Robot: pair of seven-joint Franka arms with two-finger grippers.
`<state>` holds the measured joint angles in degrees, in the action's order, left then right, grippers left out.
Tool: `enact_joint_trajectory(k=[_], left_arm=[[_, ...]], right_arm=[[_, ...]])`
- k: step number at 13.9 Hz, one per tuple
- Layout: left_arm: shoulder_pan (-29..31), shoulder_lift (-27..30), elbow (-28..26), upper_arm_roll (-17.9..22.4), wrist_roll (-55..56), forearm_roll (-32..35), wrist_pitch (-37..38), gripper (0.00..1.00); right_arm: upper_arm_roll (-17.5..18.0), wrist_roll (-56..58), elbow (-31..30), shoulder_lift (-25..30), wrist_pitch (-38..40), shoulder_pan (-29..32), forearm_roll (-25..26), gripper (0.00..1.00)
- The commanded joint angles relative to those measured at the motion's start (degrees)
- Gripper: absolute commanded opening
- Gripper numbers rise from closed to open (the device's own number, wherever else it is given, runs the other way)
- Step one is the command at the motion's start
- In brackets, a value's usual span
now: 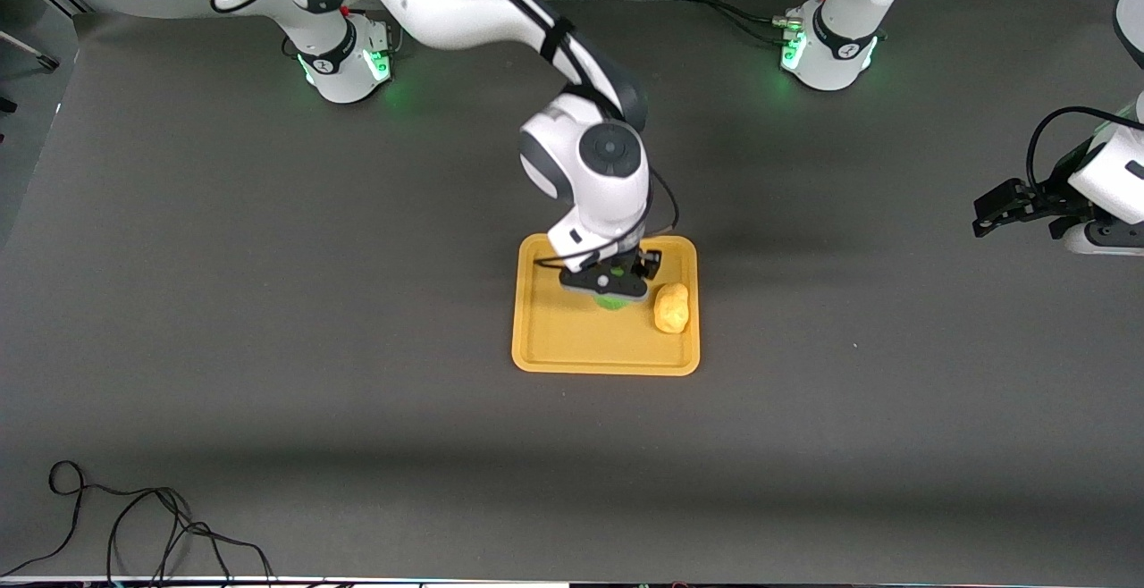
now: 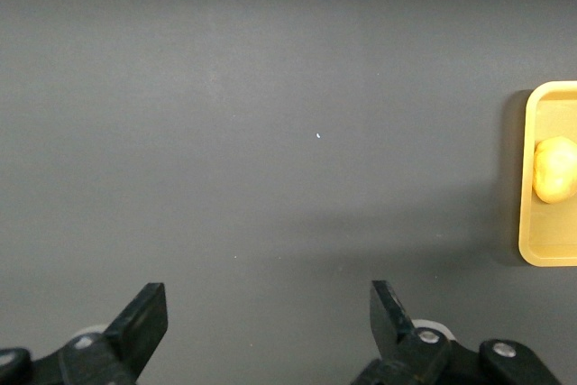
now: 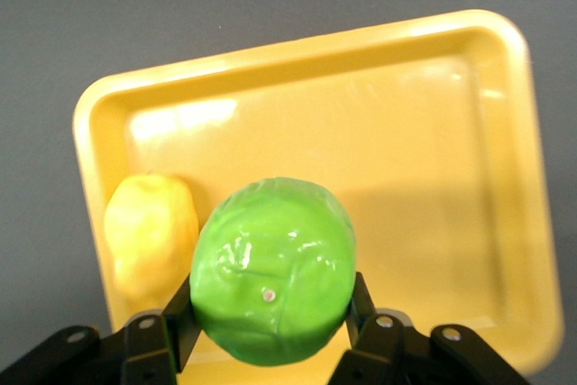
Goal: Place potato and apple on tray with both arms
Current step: 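Lower the apple onto the tray and open the right gripper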
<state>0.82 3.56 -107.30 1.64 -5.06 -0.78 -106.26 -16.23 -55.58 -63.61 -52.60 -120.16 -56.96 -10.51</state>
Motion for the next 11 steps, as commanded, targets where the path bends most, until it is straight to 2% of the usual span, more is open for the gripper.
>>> enact_joint_trajectory(k=[1, 4, 6, 11], left_arm=[[-1.17, 1.1, -0.55, 1.08, -1.96, -0.54, 0.96, 1.0], [-0.56, 1.45, -0.2, 1.43, -4.6, 0.25, 4.56, 1.0], [1.81, 0.93, 2.35, 1.7, -4.79, -0.54, 4.39, 1.0], [1.64, 0.66, 2.44, 1.08, -4.61, -0.54, 3.78, 1.0]], right_arm=[[-0.38, -0.67, -2.04, -1.79, -5.86, -0.08, -0.66, 0.36], [-0.38, -0.41, -2.13, -4.18, -6.57, -0.08, -0.39, 0.36], [-0.38, -0.32, -2.13, -4.44, -6.93, 0.18, -0.48, 0.36], [-0.47, -0.23, -2.31, -4.88, -6.93, 0.54, -0.39, 0.38]])
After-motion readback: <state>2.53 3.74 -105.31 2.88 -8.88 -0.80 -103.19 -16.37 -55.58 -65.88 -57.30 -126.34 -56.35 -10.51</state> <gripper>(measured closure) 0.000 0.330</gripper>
